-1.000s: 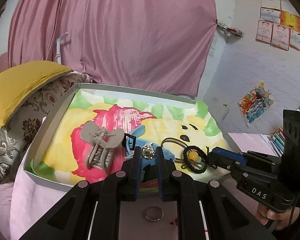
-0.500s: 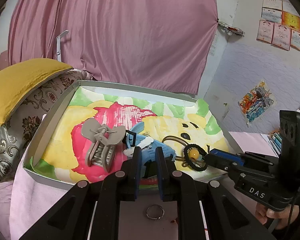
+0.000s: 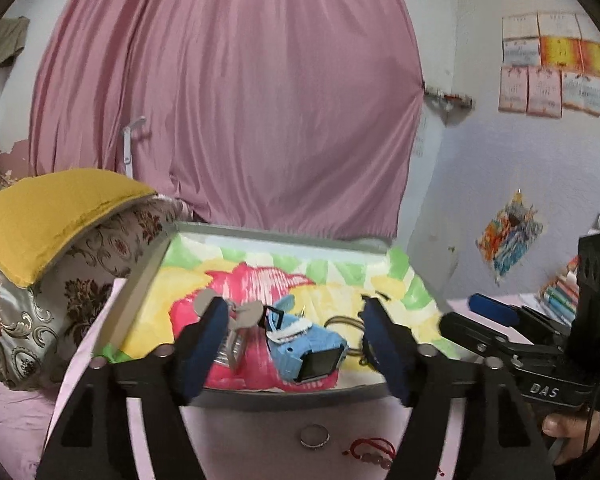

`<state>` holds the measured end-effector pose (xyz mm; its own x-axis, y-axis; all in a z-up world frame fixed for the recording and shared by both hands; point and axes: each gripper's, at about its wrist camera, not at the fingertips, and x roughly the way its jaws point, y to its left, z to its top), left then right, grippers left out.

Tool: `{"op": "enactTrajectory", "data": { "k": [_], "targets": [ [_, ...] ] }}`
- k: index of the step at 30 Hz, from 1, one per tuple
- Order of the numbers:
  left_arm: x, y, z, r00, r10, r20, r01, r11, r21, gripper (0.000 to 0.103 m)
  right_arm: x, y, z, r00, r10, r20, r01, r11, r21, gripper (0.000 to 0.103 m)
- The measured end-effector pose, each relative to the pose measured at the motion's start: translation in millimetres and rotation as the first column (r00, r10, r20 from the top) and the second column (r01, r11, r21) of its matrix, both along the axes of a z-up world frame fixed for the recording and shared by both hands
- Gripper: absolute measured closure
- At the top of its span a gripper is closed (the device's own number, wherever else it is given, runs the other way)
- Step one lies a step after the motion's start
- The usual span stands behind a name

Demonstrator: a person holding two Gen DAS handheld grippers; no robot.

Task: Organize jewelry
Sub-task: 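Withdraw the left tool from the tray back to the bedspread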

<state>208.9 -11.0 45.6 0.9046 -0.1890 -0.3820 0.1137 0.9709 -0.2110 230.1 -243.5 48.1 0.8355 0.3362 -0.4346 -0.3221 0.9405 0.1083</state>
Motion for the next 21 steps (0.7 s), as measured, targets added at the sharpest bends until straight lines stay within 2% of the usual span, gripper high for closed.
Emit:
{"op": "enactTrajectory", "data": {
  "k": [2, 5, 8, 12, 16, 18, 21],
  "targets": [
    [-4.7, 3.4, 2.4, 1.000, 0.000, 0.025, 0.001, 1.000, -0.017, 0.014, -9.3, -5.1, 6.9, 0.998, 0.004, 0.058, -0.006, 1.000, 0.021, 0.004],
    [-12.4, 8.4, 5.7, 0.998, -0.020, 0.062, 0.023, 0.999, -0.048, 0.003, -22.5, -8.5, 13.9, 0.992, -0.002, 0.125, -0.001, 1.000, 0.023, 0.004],
    [-21.1, 12.4, 7.1, 0.997, -0.026, 0.076, 0.031, 0.998, -0.060, 0.001, -35.8, -9.8, 19.1, 0.987, 0.000, 0.162, -0.004, 1.000, 0.025, 0.002],
    [-32.9, 17.6, 7.8, 0.997, -0.017, 0.076, 0.020, 0.999, -0.041, 0.001, -49.7, -6.1, 23.8, 0.983, 0.011, 0.181, -0.013, 1.000, 0.007, 0.002],
    [-42.1, 22.5, 5.7, 0.999, -0.032, 0.040, 0.033, 0.999, -0.006, 0.001, -58.6, 0.3, 22.4, 0.987, 0.049, 0.150, -0.045, 0.998, -0.034, 0.002],
    [-43.2, 24.1, 2.3, 0.997, -0.069, -0.025, 0.070, 0.997, 0.024, 0.001, -59.8, 4.2, 18.1, 0.993, 0.077, 0.093, -0.071, 0.996, -0.061, 0.002],
    [-41.8, 28.8, -5.0, 0.987, -0.119, -0.105, 0.122, 0.992, 0.024, 0.001, -55.5, 7.0, 9.6, 0.992, 0.127, -0.001, -0.127, 0.990, -0.067, 0.002]
  ]
}}
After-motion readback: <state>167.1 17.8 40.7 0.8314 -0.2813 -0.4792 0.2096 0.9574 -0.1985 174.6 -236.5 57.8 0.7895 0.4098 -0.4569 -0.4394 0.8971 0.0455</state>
